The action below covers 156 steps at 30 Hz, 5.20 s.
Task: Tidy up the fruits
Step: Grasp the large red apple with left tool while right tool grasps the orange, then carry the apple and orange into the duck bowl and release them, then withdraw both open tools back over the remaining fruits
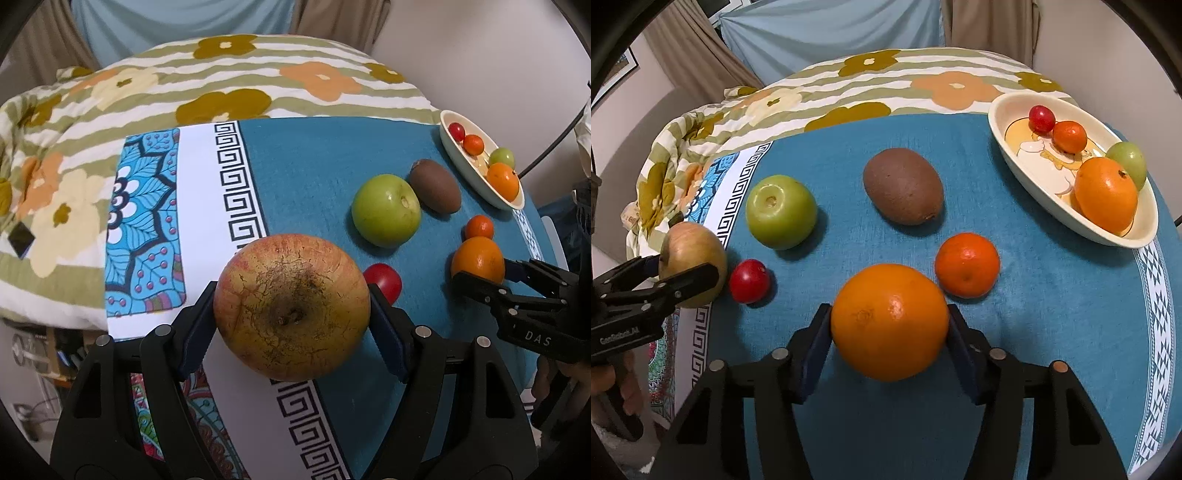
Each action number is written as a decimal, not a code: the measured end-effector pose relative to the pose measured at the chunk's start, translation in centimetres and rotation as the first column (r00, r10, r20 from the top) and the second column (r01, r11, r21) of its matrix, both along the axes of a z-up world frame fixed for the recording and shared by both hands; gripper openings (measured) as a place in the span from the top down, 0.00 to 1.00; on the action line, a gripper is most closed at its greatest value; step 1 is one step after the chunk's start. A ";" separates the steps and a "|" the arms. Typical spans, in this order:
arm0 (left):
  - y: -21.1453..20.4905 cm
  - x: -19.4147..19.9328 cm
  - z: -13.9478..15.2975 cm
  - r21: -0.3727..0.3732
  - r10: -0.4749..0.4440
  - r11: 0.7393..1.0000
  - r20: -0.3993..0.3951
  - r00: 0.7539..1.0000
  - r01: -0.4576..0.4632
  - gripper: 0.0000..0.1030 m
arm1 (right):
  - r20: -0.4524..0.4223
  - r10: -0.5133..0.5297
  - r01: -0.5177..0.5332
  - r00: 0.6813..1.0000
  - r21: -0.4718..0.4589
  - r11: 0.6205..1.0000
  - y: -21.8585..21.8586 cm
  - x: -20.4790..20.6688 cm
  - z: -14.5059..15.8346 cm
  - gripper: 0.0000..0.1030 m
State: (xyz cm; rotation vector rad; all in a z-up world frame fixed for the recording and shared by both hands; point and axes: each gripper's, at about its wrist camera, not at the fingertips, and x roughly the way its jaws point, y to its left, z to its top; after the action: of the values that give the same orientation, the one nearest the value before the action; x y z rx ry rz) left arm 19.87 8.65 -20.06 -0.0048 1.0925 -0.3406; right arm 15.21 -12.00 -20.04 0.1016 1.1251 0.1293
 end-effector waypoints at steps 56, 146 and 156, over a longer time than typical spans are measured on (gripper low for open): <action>-28.2 7.0 5.1 -0.046 0.096 0.995 0.040 0.995 -0.094 0.22 | 0.164 0.182 -0.194 0.969 0.061 0.979 -25.3 9.6 8.0 0.47; -14.4 -5.9 12.7 0.006 0.333 0.940 0.199 0.922 -0.341 0.00 | 0.247 0.356 -0.376 0.901 0.039 0.926 -19.8 4.6 11.8 0.00; -8.9 -6.5 11.6 0.026 0.262 0.962 0.187 0.947 -0.271 0.00 | 0.206 0.275 -0.282 0.939 0.005 0.959 -13.7 1.8 10.8 0.00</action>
State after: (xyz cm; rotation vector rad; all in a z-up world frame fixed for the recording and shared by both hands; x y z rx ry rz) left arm 13.38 -0.29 -8.44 -0.0745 0.9048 -0.0668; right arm 16.98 -25.67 -9.22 -0.0408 0.9270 0.4039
